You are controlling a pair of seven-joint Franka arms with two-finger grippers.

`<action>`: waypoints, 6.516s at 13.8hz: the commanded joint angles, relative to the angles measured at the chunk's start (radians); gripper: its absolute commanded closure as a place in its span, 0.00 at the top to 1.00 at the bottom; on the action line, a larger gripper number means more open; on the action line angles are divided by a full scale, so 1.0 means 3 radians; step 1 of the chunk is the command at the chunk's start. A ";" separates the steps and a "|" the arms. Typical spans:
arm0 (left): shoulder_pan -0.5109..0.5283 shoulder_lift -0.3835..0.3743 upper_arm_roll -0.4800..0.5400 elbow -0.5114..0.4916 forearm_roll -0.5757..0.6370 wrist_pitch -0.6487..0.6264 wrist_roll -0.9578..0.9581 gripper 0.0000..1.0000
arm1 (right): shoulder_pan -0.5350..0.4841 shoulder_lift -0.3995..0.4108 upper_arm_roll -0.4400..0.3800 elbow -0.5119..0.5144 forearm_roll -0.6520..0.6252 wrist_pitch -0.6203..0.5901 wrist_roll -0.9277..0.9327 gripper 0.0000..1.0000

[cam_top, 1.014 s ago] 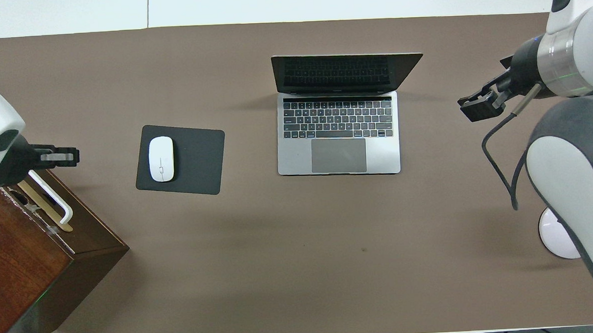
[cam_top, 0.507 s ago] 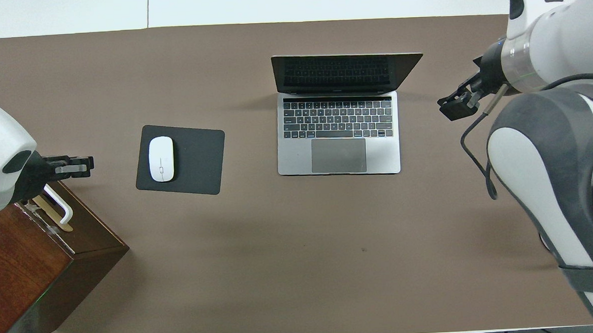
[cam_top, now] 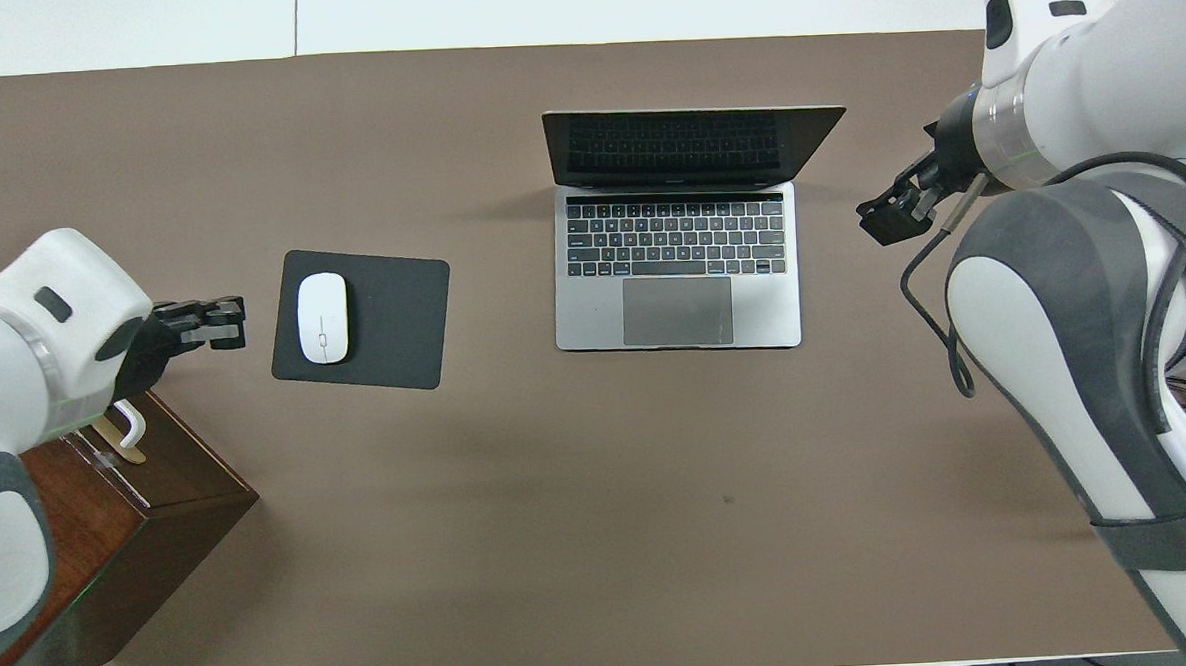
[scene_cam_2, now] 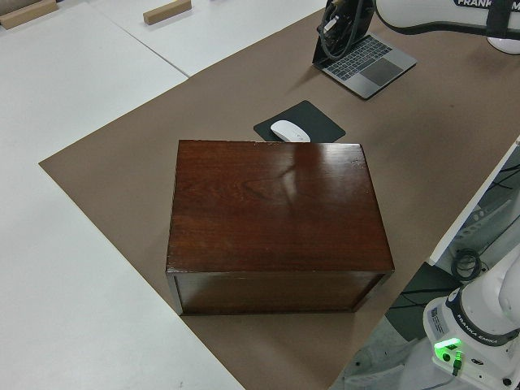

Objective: Close laptop with both arms

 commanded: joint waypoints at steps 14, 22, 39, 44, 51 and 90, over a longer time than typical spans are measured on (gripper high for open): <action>-0.0918 0.0152 0.0040 -0.0888 -0.0134 0.1781 -0.0013 0.00 | -0.0084 0.0199 0.0276 0.0113 -0.0458 0.0169 -0.0625 1.00; -0.1154 0.0847 0.0035 -0.0883 -0.0196 0.2706 -0.0028 0.00 | -0.0084 0.0597 0.0337 0.0466 -0.0494 0.0204 -0.0625 1.00; -0.1594 0.1706 0.0029 -0.0724 -0.0150 0.3643 -0.0013 0.00 | -0.0017 0.0925 0.0383 0.0779 -0.0755 0.0460 -0.0830 1.00; -0.1676 0.2074 0.0029 -0.0648 -0.0139 0.4052 -0.0018 0.00 | 0.0029 0.0935 0.0475 0.0748 -0.0811 0.0465 -0.0626 1.00; -0.1676 0.2100 0.0029 -0.0617 -0.0139 0.4057 -0.0013 0.00 | 0.0070 0.0976 0.0480 0.0743 -0.0801 0.0470 -0.0579 1.00; -0.1461 0.2366 0.0040 -0.0627 0.0745 0.4109 0.0008 0.00 | 0.0034 0.1099 0.0838 0.0401 -0.0398 0.0583 -0.0380 1.00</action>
